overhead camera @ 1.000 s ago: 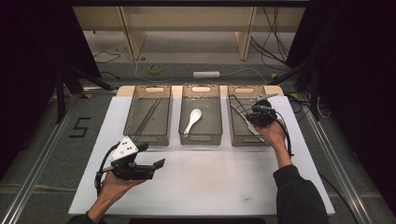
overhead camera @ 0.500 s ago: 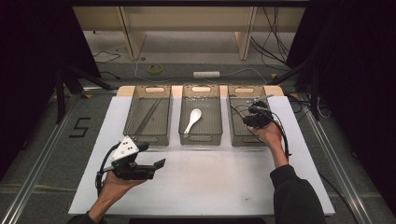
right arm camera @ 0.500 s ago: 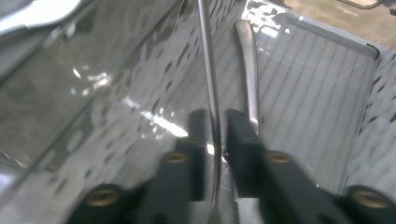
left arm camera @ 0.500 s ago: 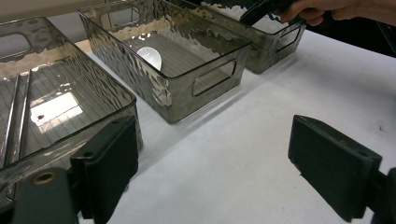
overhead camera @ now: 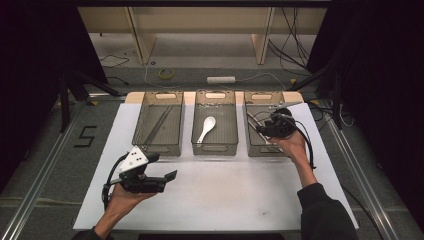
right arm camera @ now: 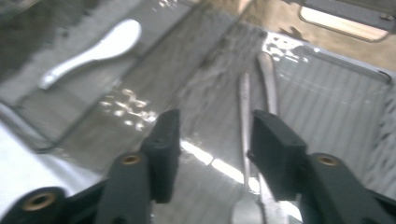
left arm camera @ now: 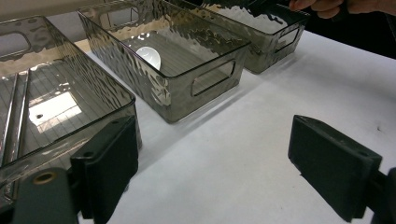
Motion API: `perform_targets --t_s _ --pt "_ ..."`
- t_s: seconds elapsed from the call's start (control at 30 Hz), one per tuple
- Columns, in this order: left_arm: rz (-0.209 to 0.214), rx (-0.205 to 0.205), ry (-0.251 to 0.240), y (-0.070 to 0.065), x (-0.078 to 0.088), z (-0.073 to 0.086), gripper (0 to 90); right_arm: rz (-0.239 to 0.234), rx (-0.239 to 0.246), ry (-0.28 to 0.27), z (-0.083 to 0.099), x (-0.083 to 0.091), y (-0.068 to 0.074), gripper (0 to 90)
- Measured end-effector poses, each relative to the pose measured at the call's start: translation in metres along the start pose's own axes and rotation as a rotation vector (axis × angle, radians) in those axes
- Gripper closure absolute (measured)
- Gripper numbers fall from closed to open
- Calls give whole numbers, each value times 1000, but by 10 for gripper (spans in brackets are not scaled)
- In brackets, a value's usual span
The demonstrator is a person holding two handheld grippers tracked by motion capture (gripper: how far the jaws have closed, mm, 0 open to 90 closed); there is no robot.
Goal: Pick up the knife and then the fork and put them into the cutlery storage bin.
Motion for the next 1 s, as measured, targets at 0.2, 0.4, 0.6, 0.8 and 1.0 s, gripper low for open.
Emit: perform_targets --t_s 0.2,0.4,0.6,0.8,1.0 --pt "2 3 0 0 0 0 156 -52 -22 -74 4 15 15 382" --pt "6 6 2 1 0 0 156 -90 -30 -146 13 31 32 338" --pt "8 6 3 0 -1 -1 156 -108 -21 -206 26 44 48 312" --pt "11 16 -1 1 -1 -2 156 -140 -14 -254 43 57 61 300" --pt "10 25 1 2 -2 -2 156 -173 -26 -300 65 70 70 296"
Point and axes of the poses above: each handheld gripper's, and its own axes: x roughly backward along the jaws, z roughly out of its underside, y roughly to its left, the point moved 2 cm from there along -x, roughly forward along the jaws, and after that the axes turned 2 degrees about y, right-handed, at the moved point
